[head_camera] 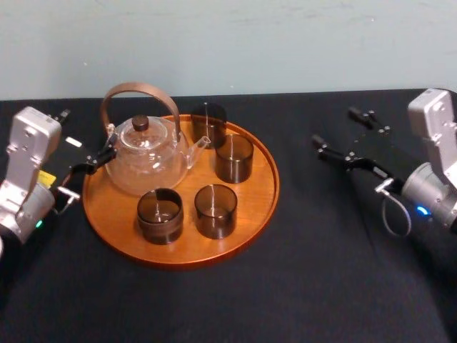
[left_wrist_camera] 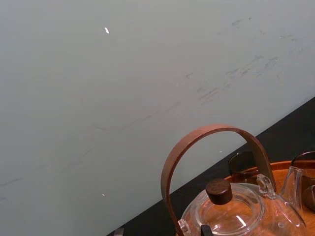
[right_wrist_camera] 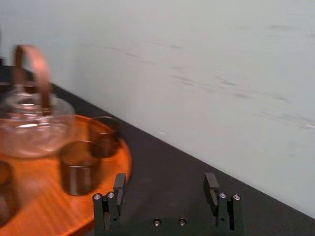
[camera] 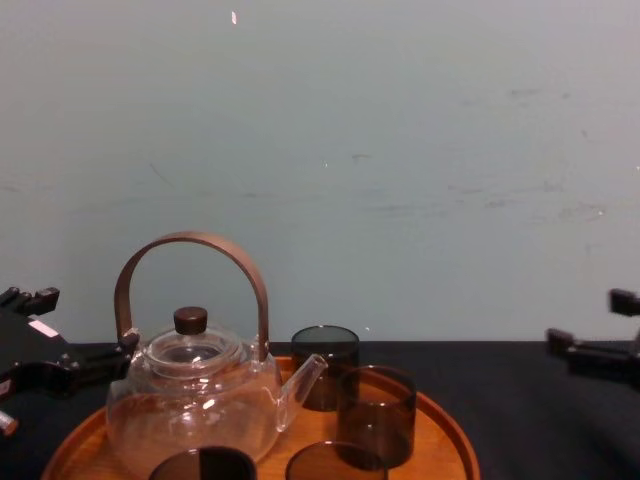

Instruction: Pick up the glass from the table and place it on the tray.

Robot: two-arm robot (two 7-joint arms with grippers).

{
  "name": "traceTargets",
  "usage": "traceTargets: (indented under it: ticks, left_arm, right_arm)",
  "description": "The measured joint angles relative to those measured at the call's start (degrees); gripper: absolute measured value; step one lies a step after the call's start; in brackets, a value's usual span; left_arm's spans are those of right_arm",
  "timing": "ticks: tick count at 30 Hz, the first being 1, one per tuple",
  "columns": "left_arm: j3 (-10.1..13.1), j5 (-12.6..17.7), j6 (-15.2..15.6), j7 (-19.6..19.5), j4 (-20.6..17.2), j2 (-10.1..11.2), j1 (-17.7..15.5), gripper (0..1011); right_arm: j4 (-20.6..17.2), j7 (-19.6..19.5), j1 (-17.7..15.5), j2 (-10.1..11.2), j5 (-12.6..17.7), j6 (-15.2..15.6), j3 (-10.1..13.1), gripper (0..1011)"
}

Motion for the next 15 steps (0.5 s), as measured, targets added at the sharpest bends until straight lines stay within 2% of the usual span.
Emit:
traceTargets:
  ticks: [5,8,10,15]
  left_arm:
    - [0.00,0.00,0.00,0.00,0.00,0.00,0.00,1010]
    - [0.00,0.00,0.00,0.00,0.00,0.00,0.00,1009]
    - [0.00,0.00,0.00,0.00,0.00,0.00,0.00,1009]
    - [0.00,0.00,0.00,0.00,0.00,0.00,0.00,1010]
  right_arm:
    - [-0.62,-4.20,-1.33,-0.71,-1.40,1.03,2.21,1002]
    - [-0.66,-7.98,-2.05,-1.79,-2.97,2.22,3.66,1002]
    - [-0.69,-9.14,-2.26,-2.15,-3.56,2.60,4.10,1002]
    - [-0.69,-8.92,-2.22,-2.10,-3.57,2.62,3.99,1002]
